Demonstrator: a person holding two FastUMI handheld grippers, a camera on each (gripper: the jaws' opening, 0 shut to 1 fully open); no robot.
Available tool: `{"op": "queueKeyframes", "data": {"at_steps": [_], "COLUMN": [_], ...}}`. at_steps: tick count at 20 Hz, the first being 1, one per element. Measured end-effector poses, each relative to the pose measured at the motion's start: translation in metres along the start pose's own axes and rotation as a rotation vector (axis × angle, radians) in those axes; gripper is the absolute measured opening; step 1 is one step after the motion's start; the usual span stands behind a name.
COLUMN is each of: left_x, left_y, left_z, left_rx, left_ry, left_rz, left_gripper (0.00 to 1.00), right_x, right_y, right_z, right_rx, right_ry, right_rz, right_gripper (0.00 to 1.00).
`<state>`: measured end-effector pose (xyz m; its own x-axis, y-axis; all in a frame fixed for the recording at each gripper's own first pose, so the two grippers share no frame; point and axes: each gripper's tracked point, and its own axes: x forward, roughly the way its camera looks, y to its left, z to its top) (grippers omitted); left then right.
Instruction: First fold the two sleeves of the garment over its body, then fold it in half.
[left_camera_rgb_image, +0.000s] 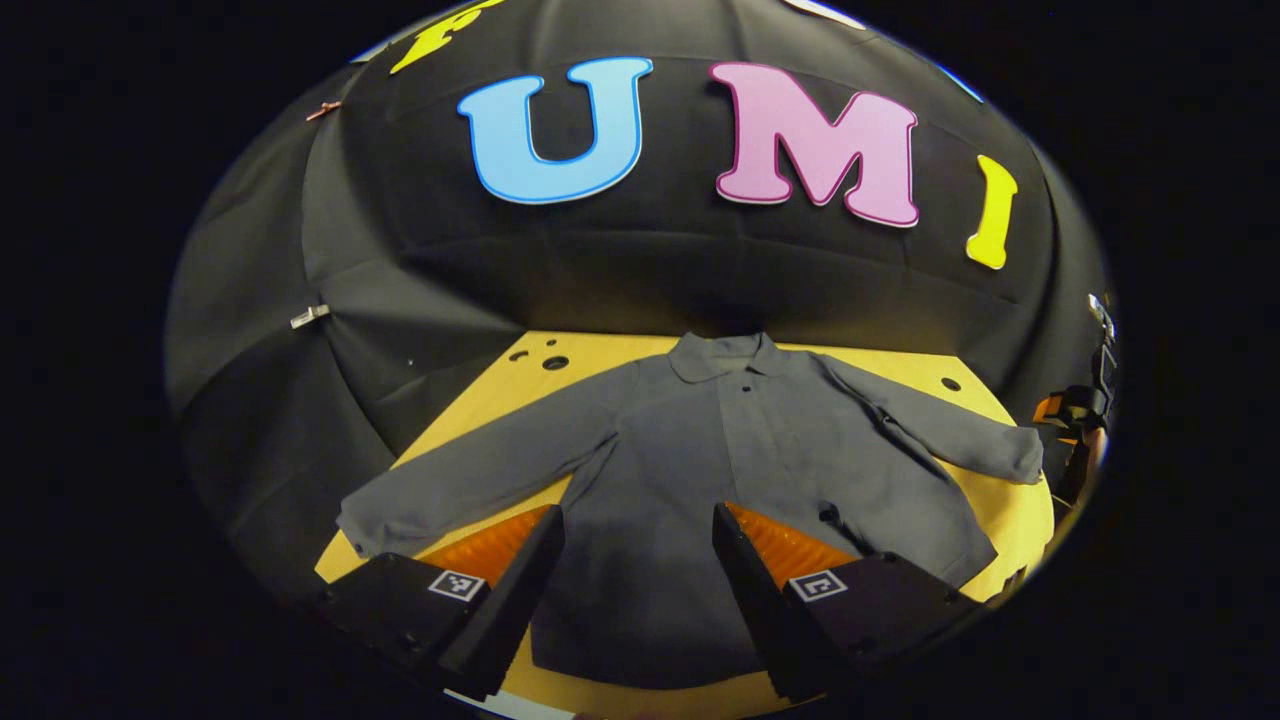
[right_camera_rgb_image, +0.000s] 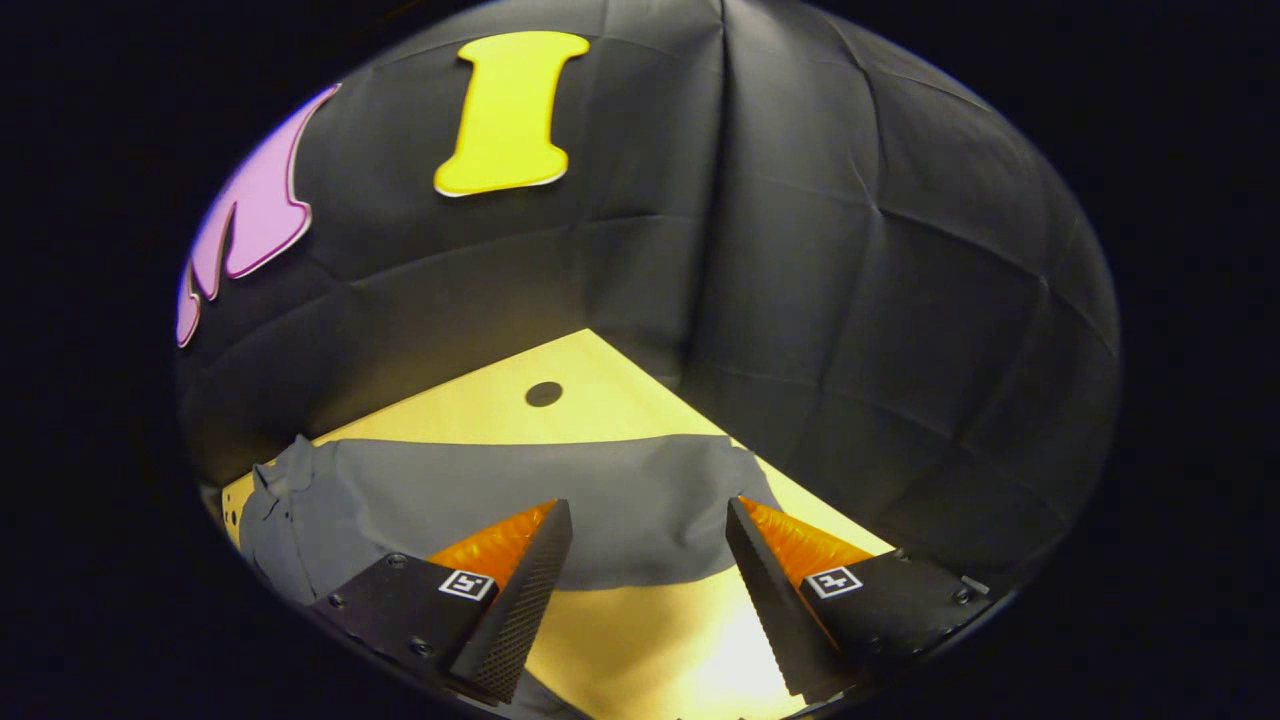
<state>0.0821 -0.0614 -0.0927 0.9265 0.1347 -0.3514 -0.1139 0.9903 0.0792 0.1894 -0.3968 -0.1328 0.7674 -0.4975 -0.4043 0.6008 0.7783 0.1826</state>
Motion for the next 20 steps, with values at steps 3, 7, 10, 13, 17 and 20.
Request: {"op": "queueKeyframes", "data": {"at_steps": [3, 7, 10, 13, 17, 20], "left_x": [0.004, 0.008, 0.008, 0.009, 0.015, 0.018], "left_y": [0.0, 0.001, -0.003, -0.009, -0.006, -0.005], "left_z": [-0.009, -0.02, -0.029, -0.035, -0.041, -0.039], "left_rx": [-0.022, -0.041, -0.049, -0.04, -0.027, -0.032], "left_ry": [0.04, 0.065, 0.093, 0.101, 0.121, 0.117], "left_rz": [0.026, 0.061, 0.076, 0.077, 0.09, 0.097], "left_gripper": [0.95, 0.95, 0.95, 0.95, 0.95, 0.95], "right_x": [0.026, 0.06, 0.082, 0.095, 0.102, 0.104], "right_y": [-0.023, -0.041, -0.05, -0.057, -0.068, -0.063], "right_z": [-0.005, -0.021, -0.033, -0.034, -0.045, -0.056], "right_rx": [-0.005, -0.01, -0.02, 0.016, 0.028, -0.003], "right_ry": [0.036, 0.099, 0.147, 0.164, 0.218, 0.257], "right_rz": [-0.038, -0.069, -0.079, -0.098, -0.094, -0.085], "right_gripper": [0.96, 0.96, 0.96, 0.97, 0.97, 0.97]}}
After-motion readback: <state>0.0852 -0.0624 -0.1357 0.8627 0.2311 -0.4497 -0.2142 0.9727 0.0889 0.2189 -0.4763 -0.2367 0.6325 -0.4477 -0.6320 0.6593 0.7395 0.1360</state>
